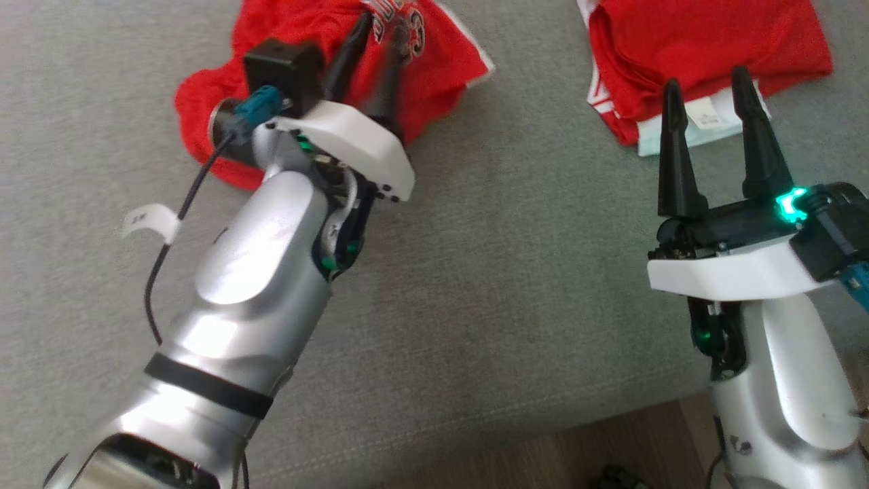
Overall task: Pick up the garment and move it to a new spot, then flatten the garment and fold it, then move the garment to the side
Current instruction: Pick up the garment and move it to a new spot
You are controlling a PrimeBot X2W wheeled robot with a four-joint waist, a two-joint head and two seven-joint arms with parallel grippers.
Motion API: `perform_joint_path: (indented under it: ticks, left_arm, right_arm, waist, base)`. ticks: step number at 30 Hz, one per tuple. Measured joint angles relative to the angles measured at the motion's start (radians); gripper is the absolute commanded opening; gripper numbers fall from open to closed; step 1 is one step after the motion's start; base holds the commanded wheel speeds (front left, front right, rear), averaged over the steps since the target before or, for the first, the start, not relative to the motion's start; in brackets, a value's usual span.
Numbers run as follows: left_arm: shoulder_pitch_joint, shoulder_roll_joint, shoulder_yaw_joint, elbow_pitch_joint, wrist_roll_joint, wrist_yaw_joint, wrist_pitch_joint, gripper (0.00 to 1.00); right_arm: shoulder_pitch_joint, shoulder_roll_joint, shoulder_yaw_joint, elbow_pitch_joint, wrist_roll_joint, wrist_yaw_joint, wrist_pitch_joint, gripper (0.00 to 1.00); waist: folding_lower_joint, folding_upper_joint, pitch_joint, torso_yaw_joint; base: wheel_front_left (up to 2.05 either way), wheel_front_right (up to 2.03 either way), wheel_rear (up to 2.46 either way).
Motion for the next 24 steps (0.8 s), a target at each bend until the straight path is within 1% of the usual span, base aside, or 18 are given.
perform_joint_path:
  ticks: [3,6,10,12,14,18,21,24]
  left_arm:
    - [-0.025,-0.004,-0.036,0.022,-0.040,0.002,-0.021,1.00]
    - [-0.041,-0.007,-0.035,0.035,-0.047,0.012,-0.038,1.00]
    - [-0.063,-0.004,0.017,0.041,-0.046,0.019,-0.054,1.00]
    - [-0.063,0.008,0.048,0.031,-0.042,0.019,-0.054,1.00]
    - [-0.060,0.025,0.089,-0.007,-0.023,0.019,-0.054,1.00]
    - [-0.017,0.086,0.156,-0.099,0.028,0.008,-0.061,1.00]
    - [0.077,0.128,0.191,-0.162,0.068,-0.013,-0.061,1.00]
    - [0.198,0.157,0.222,-0.228,0.099,-0.036,-0.061,1.00]
  right_arm:
    - [-0.005,0.000,-0.008,-0.003,0.006,0.000,0.000,1.00]
    - [-0.004,0.000,-0.018,-0.002,0.006,0.000,0.000,1.00]
    - [-0.004,0.001,-0.027,0.003,0.002,0.000,0.000,1.00]
    - [-0.003,0.001,-0.034,0.011,-0.007,0.000,0.000,1.00]
    - [-0.002,0.001,-0.040,0.022,-0.018,0.000,0.000,1.00]
    - [0.000,0.001,-0.043,0.051,-0.044,0.000,0.000,1.00]
    - [0.018,0.002,-0.050,0.066,-0.059,0.000,0.000,1.00]
    - [0.042,0.002,-0.058,0.086,-0.075,0.000,0.000,1.00]
  waist:
    - [0.0001,-0.0001,0.012,-0.010]
    - [0.0000,0.0000,0.010,0.001]
    - [-0.0001,0.0000,-0.008,0.041]
    - [-0.0001,0.0000,-0.021,0.066]
    - [-0.0001,0.0000,-0.035,0.095]
    - [-0.0001,0.0000,-0.070,0.155]
    - [-0.0001,0.0000,-0.097,0.199]
    - [-0.0001,0.0000,-0.122,0.240]
  base:
    - [0.00,0.00,0.00]
    - [0.00,0.00,0.00]
    - [0.00,0.00,0.00]
    - [0.00,0.00,0.00]
    - [0.00,0.00,0.00]
    - [0.00,0.00,0.00]
    - [0.00,0.00,0.00]
    - [0.00,0.00,0.00]
